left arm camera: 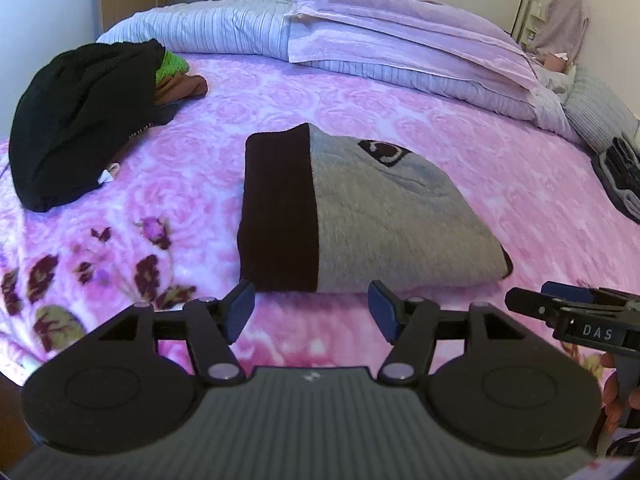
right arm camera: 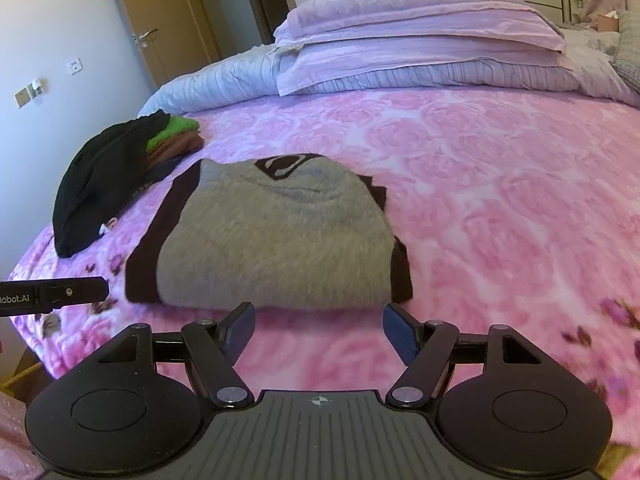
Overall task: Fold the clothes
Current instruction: 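Press the folded sweater flat and open both grippers, then grasp the folded sweater with both grippers and lift it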
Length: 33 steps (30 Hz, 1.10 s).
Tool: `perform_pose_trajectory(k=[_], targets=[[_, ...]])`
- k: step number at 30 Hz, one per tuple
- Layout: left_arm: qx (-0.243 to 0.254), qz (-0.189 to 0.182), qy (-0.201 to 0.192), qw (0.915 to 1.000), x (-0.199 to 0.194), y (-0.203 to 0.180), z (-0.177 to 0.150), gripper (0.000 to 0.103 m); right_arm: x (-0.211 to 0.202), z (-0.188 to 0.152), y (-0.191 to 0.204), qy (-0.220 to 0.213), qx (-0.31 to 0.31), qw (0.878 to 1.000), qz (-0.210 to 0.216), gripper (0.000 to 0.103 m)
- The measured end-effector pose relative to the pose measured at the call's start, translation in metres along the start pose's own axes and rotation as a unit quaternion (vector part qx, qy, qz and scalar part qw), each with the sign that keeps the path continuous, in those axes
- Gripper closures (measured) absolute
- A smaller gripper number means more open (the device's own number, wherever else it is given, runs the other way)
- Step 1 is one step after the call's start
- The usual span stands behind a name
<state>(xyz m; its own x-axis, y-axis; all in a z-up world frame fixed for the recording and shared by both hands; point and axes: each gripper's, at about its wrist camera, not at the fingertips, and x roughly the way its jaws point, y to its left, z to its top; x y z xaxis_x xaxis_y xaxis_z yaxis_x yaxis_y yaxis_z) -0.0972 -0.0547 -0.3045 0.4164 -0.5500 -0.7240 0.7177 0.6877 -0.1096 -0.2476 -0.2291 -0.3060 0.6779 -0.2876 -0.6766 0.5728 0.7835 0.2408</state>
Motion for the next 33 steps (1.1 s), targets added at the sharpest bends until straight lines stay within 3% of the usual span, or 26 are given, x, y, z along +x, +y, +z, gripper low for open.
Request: perform_pose_trajectory(k=[11, 23, 30, 33], targets=[[0.021, -0.006, -0.011, 0.9997, -0.027, -0.008, -0.012, 0.042, -0.025, -0.014, 0.010, -0.006, -0.004, 1.000, -0.002, 0.035], [0.019, -0.020, -0.010, 0.9996, -0.008, -0.002, -0.005, 0.041, -0.019, -0.010, 0.000, -0.001, -0.002, 1.000, -0.001, 0.035], [-0.094, -0.074, -0.013, 0.9927, 0.047, 0.082, 0.029, 0.034, 0.006, 0.015, -0.053, -0.002, 0.061, 0.998, 0.018, 0.032], [-0.170, -0.150, 0.011, 0.9738, 0.087, 0.120, 0.039, 0.030, 0.028, 0.029, -0.086, 0.002, 0.116, 0.992, 0.054, 0.027]])
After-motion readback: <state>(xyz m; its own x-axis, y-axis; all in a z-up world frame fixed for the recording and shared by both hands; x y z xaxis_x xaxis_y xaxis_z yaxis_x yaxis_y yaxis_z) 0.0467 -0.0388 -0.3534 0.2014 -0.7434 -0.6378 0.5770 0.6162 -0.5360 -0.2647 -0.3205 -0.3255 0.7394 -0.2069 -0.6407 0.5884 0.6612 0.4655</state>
